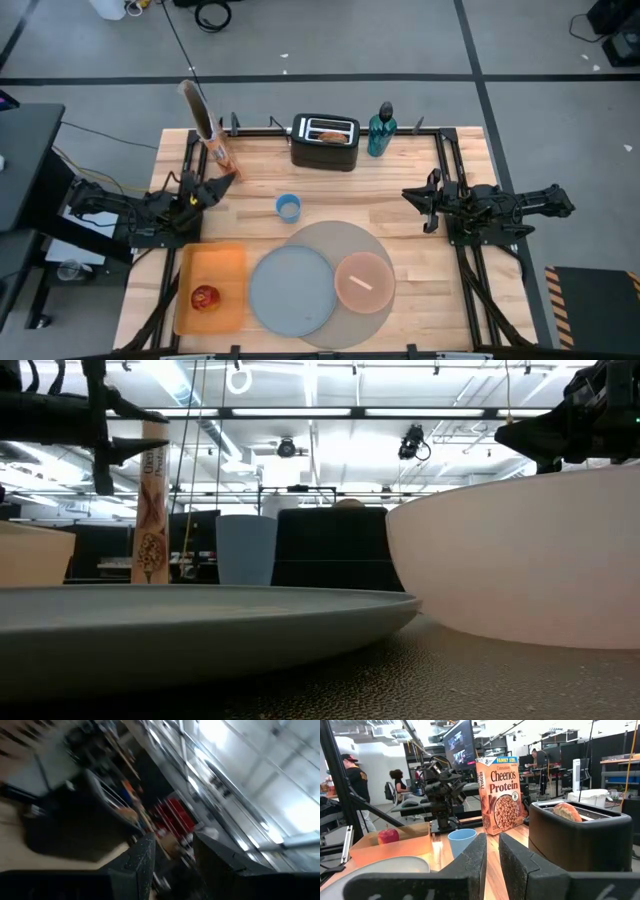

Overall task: Arrange a breakfast setting
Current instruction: Pour the cereal into the light pink bowl

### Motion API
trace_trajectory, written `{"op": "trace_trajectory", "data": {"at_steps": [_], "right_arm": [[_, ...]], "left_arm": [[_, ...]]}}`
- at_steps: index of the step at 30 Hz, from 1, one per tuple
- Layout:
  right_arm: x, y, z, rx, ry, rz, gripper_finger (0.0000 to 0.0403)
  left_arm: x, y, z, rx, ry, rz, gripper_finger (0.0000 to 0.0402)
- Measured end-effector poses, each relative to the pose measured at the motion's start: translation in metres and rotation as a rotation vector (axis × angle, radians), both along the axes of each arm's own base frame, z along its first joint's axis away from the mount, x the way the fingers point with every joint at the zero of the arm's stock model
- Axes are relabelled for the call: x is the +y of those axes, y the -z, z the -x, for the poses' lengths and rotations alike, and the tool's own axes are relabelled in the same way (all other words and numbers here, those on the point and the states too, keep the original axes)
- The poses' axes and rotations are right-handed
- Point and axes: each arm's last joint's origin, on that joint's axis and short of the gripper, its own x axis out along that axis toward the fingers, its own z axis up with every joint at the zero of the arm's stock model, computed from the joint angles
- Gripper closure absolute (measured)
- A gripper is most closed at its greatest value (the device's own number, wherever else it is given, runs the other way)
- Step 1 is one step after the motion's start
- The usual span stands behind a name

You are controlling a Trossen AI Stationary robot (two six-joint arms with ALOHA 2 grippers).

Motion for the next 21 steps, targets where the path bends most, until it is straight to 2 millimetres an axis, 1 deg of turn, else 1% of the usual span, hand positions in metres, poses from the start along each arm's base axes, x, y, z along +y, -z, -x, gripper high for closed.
{"op": "trace_trajectory", "data": {"at_steps": [5,8,12,16,19,21], "right_arm": [[0.0,0.0,0.0,0.0,0.0,0.0,0.0346],[0.0,0.0,0.0,0.0,0.0,0.0,0.0346],[0.0,0.0,0.0,0.0,0.0,0.0,0.0346],[0.0,0.0001,0.0,0.0,0.0,0.0,0.0346],[0.0,0.0001,0.0,0.0,0.0,0.0,0.0346],[-0.001,-0.0019,0.0004,-0.016,0.025,0.016,0.0346]], "left_arm": [[0.0024,0.0014,0.002,0.016,-0.112,0.03,0.026],[0.0026,0.0021,0.002,0.027,-0.121,0.029,0.026],[0.0027,0.0033,0.0018,0.098,-0.143,-0.031,0.026],[0.0029,0.0033,0.0021,0.123,-0.159,-0.052,0.026],[0.0035,0.0027,0.003,0.115,-0.188,-0.037,0.026],[0.0038,-0.0008,0.0041,0.039,-0.182,0.008,0.026]]}}
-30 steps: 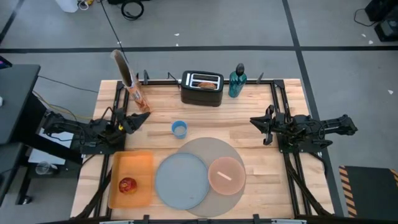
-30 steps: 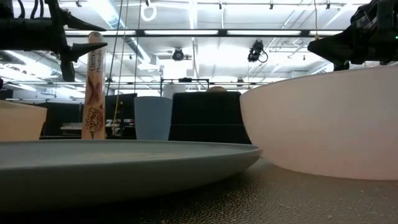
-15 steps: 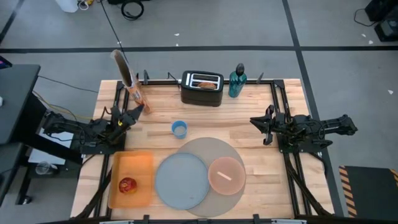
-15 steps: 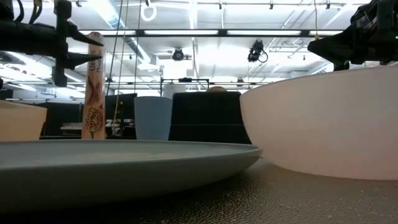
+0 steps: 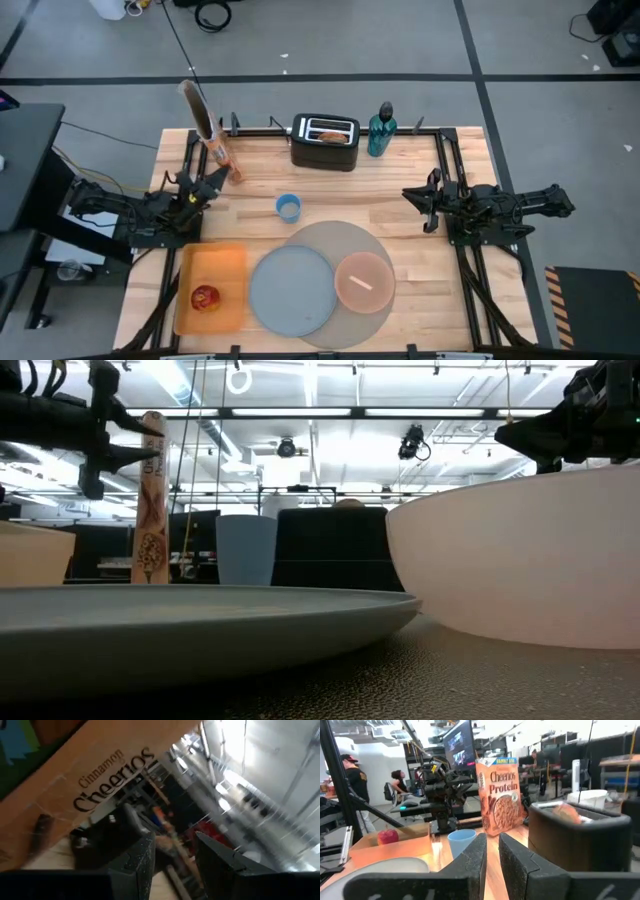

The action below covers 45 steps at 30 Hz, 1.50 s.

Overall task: Arrange a breakfast setting
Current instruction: Pour the cereal into the light pink bowl

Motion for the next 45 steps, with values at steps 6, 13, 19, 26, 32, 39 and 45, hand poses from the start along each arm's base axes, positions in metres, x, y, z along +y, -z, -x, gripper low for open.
{"op": "trace_trajectory", "data": {"at_steps": [6,13,19,26,32,39,45], "right_arm": [[-0.012,-0.017,0.008,-0.253,0.263,-0.22,0.0346],[-0.024,-0.033,0.021,-0.63,0.413,-0.532,0.0346],[-0.026,-0.059,0.017,-0.623,0.307,-0.487,0.0346],[-0.039,-0.105,-0.007,-0.523,0.451,-0.479,0.0346],[-0.056,-0.144,-0.047,-0.402,0.436,-0.376,0.0346],[-0.081,-0.157,-0.095,-0.28,0.273,-0.349,0.0346],[-0.09,-0.155,-0.121,-0.241,0.207,-0.36,0.0346]], "left_arm": [[-0.001,-0.012,0.003,-0.179,0.082,0.021,0.026],[-0.004,-0.051,0.009,-0.273,0.271,-0.137,0.026],[-0.003,-0.096,0.008,-0.065,0.209,-0.218,0.026],[-0.003,-0.119,0.005,0.262,0.209,-0.14,0.026],[-0.002,-0.139,0.004,0.442,0.189,-0.093,0.026],[-0.004,-0.158,-0.01,0.627,0.126,-0.133,0.026],[-0.008,-0.151,-0.02,0.676,0.201,-0.058,0.026]]}}
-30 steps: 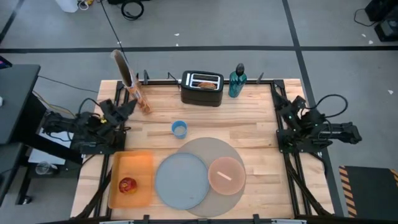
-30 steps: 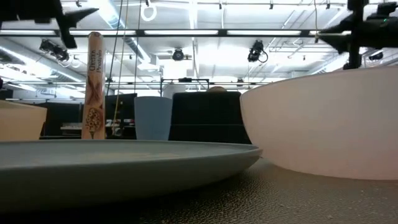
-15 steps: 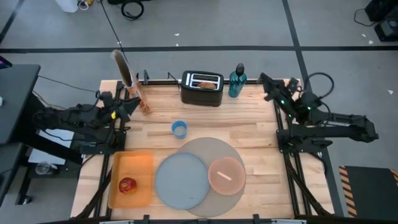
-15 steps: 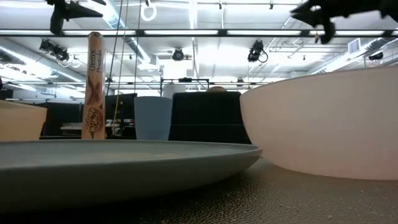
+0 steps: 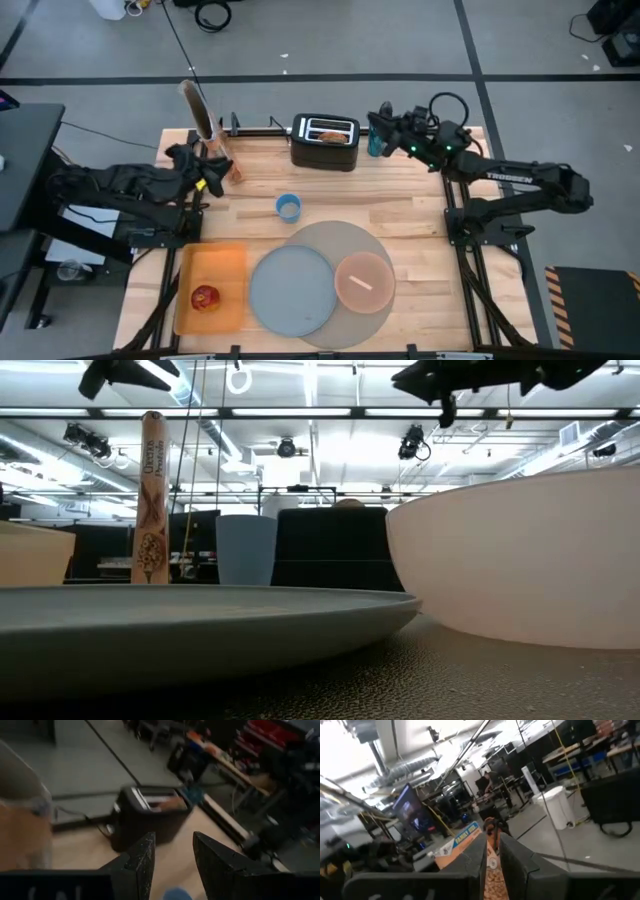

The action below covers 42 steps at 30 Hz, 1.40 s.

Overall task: Arrange a breakfast setting
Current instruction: Pour the cereal into the light pink bowl

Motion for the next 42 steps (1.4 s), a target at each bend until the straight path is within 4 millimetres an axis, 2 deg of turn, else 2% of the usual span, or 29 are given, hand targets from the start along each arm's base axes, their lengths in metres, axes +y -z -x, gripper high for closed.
{"op": "trace_trajectory", "data": {"at_steps": [4,8,19,22,25,32,36,42], "right_arm": [[-0.003,0.005,-0.007,-0.024,-0.01,-0.077,0.0346],[-0.005,0.012,-0.013,-0.02,-0.033,-0.125,0.0346],[-0.003,0.014,-0.017,-0.006,-0.141,-0.119,0.0346],[-0.002,0.013,-0.019,0.001,-0.223,-0.079,0.0346],[0.0,0.007,-0.021,0.047,-0.282,-0.021,0.0346],[0.001,-0.02,-0.023,0.134,-0.219,0.123,0.0339],[-0.004,-0.023,-0.022,0.16,-0.194,0.134,0.0329],[-0.006,-0.02,-0.021,0.19,-0.192,0.111,0.032]], "left_arm": [[-0.003,0.012,-0.005,0.048,0.04,0.115,0.026],[-0.005,0.024,-0.009,0.114,0.002,0.208,0.026],[-0.003,0.051,-0.02,0.345,-0.161,0.268,0.0254],[0.0,0.057,-0.025,0.401,-0.2,0.259,0.0234],[0.004,0.061,-0.031,0.44,-0.243,0.254,0.0197],[0.017,0.076,-0.047,0.589,-0.339,0.202,0.0105],[0.02,0.083,-0.053,0.645,-0.386,0.211,0.0087],[0.013,0.085,-0.049,0.619,-0.396,0.308,0.0091]]}}
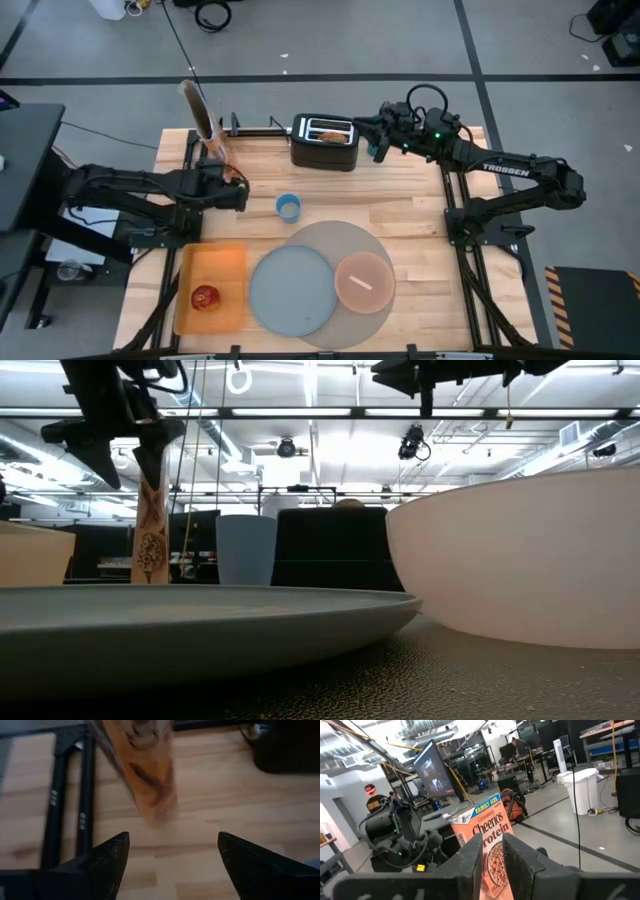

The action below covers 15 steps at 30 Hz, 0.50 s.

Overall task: Arrange a breakfast setting
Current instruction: Pour the cereal into the light pink bowl

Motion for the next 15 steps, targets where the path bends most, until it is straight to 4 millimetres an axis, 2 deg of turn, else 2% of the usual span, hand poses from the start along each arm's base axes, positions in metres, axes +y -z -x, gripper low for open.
{"op": "trace_trajectory", "data": {"at_steps": [6,11,15], "right_arm": [[-0.004,0.0,0.001,0.0,0.014,0.002,0.032],[-0.01,0.0,0.004,0.0,0.039,0.003,0.032],[-0.015,0.0,0.007,0.001,0.027,0.005,0.032]], "left_arm": [[-0.022,-0.008,0.011,-0.162,0.041,-0.087,0.0106],[-0.033,0.018,0.033,-0.324,0.024,-0.107,0.0116],[-0.034,0.033,0.037,-0.335,0.061,-0.168,0.012]]}}
